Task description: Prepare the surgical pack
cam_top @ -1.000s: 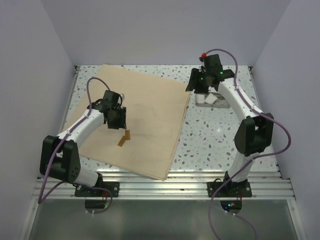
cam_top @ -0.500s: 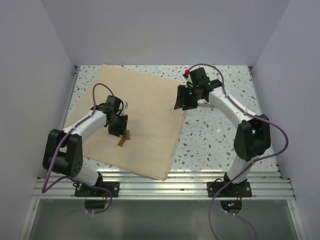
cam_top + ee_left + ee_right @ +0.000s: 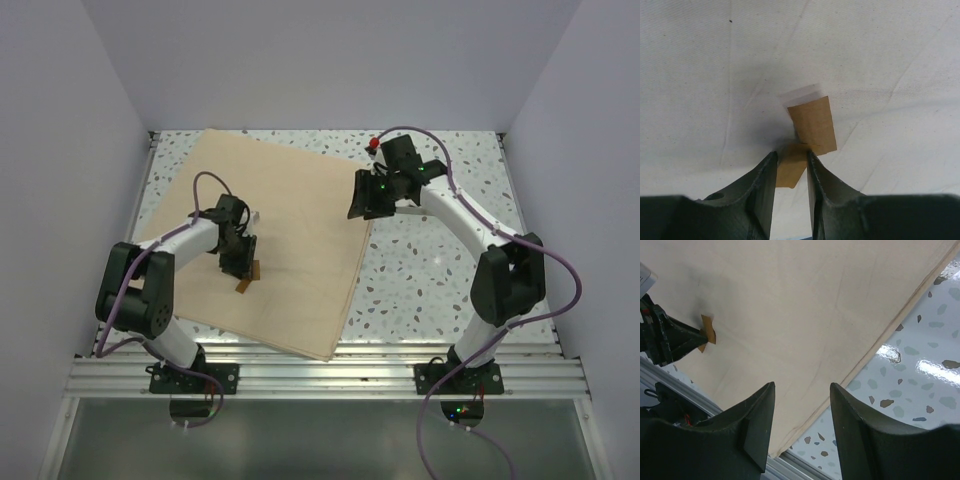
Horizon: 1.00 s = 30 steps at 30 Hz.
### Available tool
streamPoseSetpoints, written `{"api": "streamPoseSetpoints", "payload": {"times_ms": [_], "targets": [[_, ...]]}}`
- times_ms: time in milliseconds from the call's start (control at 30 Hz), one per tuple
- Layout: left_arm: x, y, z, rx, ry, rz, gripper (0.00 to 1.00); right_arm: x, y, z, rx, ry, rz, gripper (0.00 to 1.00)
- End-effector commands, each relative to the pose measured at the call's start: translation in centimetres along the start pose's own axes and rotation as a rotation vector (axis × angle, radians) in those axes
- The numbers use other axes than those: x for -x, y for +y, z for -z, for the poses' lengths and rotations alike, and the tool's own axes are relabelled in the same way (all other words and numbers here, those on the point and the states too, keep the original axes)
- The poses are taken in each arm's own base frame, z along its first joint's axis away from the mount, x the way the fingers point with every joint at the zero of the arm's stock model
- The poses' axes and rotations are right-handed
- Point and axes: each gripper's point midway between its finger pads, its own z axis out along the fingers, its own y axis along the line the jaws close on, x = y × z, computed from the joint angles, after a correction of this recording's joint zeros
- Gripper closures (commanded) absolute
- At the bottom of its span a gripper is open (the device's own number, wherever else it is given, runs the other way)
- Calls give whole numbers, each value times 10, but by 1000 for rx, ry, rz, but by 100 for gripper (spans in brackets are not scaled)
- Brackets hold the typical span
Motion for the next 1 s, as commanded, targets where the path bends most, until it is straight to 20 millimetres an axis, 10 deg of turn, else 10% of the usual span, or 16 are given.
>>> {"api": "streamPoseSetpoints", "payload": {"times_ms": [0,467,967], "targets": [[4,-6,-3,-48,-25,-17,67,6,10,3,46,-20,29,48],[24,-16,32,-67,-105,5,100,5,23,-2,100,-4,33,49],[75,-107,120,-539,-322,156,100,-38,156,-22,717,103,-49,42]]}}
